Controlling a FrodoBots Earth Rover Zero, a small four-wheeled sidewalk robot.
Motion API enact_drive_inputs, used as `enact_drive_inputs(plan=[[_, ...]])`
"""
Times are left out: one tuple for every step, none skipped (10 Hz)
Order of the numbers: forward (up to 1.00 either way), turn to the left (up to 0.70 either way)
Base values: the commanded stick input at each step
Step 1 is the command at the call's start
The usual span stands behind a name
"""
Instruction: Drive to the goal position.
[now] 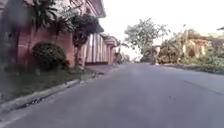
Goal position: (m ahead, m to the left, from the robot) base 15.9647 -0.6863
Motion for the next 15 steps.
enact_drive_inputs(plan=[[1.00,-0.40],[1.00,-0.40],[1.00,-0.40],[1.00,-0.33],[1.00,0.00],[1.00,0.00],[1.00,0.00],[1.00,0.00],[1.00,0.00],[1.00,0.00],[1.00,0.00],[1.00,-0.01],[1.00,-0.31],[1.00,-0.40],[1.00,-0.40]])
